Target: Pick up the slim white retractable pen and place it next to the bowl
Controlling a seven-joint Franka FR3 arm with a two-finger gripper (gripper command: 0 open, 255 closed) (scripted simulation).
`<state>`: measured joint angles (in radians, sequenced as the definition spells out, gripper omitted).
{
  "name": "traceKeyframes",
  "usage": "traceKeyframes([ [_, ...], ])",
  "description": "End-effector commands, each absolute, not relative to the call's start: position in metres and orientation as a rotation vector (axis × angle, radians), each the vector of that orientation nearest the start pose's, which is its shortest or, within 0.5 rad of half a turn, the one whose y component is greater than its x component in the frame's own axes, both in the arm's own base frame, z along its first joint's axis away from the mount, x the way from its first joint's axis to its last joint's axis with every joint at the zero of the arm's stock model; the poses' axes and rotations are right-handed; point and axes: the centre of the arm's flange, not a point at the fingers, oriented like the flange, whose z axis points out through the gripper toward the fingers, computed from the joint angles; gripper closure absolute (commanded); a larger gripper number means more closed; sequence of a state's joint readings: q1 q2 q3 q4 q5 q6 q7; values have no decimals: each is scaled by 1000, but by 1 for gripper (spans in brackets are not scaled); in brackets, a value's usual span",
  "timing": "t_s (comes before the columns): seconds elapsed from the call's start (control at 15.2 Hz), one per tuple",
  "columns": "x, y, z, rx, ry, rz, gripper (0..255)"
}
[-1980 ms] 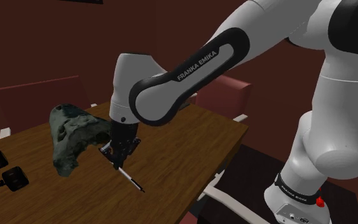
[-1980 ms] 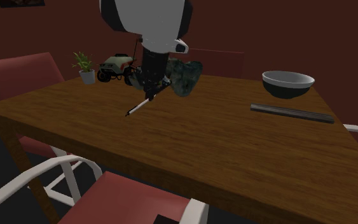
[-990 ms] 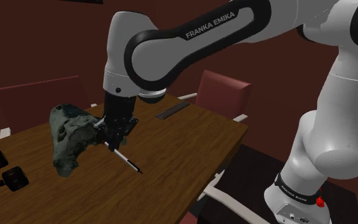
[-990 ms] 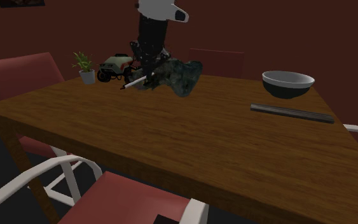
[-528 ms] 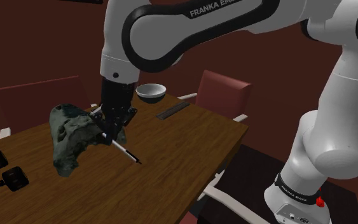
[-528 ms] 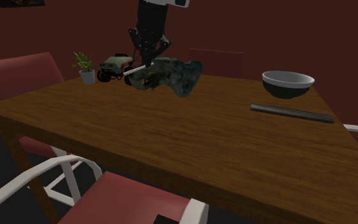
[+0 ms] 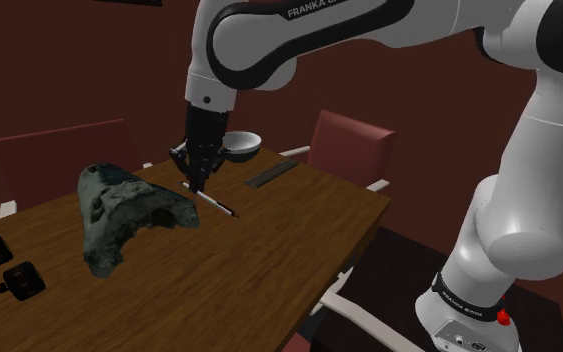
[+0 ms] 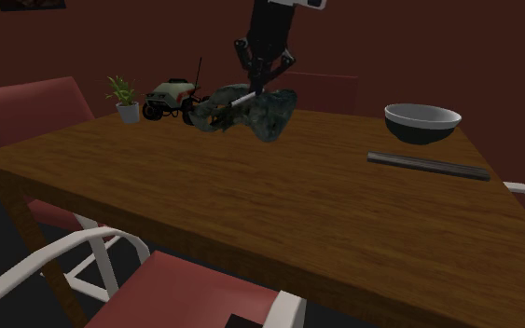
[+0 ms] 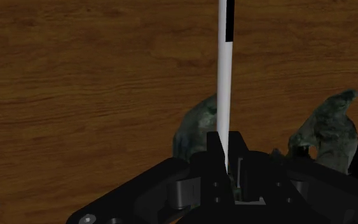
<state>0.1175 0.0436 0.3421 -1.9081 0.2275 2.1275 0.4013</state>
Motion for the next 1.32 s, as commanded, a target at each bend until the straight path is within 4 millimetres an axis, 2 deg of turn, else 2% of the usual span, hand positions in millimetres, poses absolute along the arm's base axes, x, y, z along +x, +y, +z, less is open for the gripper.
traceKeyframes([
  [0.0, 539, 243, 491, -2867, 65, -101, 255],
  [1.12, 651, 49, 491, -2867, 65, -101, 255],
  [1.19, 663, 29, 492, -2867, 65, -101, 255],
  [1.25, 663, 29, 486, -2867, 65, -101, 255],
])
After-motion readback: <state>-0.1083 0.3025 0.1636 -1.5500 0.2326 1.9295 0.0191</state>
